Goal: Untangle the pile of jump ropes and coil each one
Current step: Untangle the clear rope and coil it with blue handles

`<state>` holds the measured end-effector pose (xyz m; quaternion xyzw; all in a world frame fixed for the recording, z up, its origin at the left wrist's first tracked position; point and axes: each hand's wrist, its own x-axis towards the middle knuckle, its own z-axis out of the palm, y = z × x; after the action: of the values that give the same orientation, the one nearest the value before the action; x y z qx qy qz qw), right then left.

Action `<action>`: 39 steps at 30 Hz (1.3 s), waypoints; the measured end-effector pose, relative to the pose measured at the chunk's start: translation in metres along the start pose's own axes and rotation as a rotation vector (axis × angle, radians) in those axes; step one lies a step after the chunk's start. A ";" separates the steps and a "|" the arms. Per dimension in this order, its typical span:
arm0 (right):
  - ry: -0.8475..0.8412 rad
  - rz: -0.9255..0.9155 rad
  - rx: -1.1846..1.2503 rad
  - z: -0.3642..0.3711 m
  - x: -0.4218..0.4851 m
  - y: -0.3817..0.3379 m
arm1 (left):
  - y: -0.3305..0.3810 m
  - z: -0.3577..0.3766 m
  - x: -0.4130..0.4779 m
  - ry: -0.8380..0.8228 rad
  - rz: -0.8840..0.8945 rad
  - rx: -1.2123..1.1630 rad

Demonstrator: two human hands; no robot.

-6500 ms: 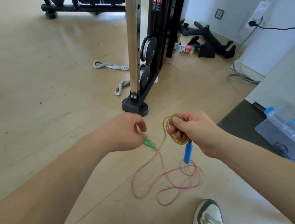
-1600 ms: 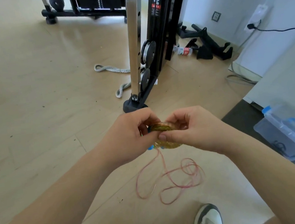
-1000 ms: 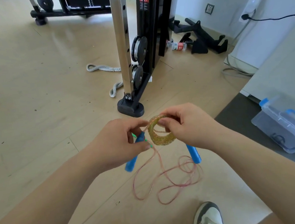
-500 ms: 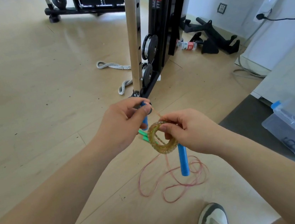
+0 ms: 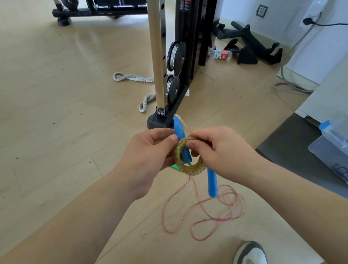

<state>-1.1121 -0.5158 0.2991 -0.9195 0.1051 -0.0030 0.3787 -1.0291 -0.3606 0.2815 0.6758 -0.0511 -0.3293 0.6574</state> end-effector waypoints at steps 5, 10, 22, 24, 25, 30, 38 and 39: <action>0.089 -0.003 0.006 0.005 0.002 0.004 | 0.002 0.003 -0.001 -0.077 -0.083 -0.140; 0.119 -0.003 0.004 0.005 0.003 0.007 | -0.003 0.004 -0.005 -0.148 -0.038 0.030; 0.180 -0.094 -0.052 0.004 0.003 0.003 | 0.002 0.005 -0.010 -0.071 0.101 0.201; 0.165 -0.080 0.013 0.002 0.002 0.002 | 0.006 0.003 -0.011 -0.096 0.130 0.236; 0.150 -0.095 0.029 0.001 0.001 0.000 | 0.007 0.002 -0.011 -0.107 0.152 0.265; 0.142 -0.169 -0.001 -0.002 0.000 -0.001 | 0.012 -0.003 -0.011 -0.156 0.195 0.282; 0.158 -0.150 0.016 -0.009 -0.002 0.002 | 0.014 -0.008 -0.015 -0.307 0.129 0.202; 0.151 -0.135 0.020 -0.011 -0.003 0.003 | 0.015 -0.008 -0.015 -0.324 0.128 0.206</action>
<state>-1.1160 -0.5245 0.3050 -0.9179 0.0708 -0.0987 0.3778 -1.0315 -0.3478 0.3002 0.6732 -0.2325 -0.3841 0.5875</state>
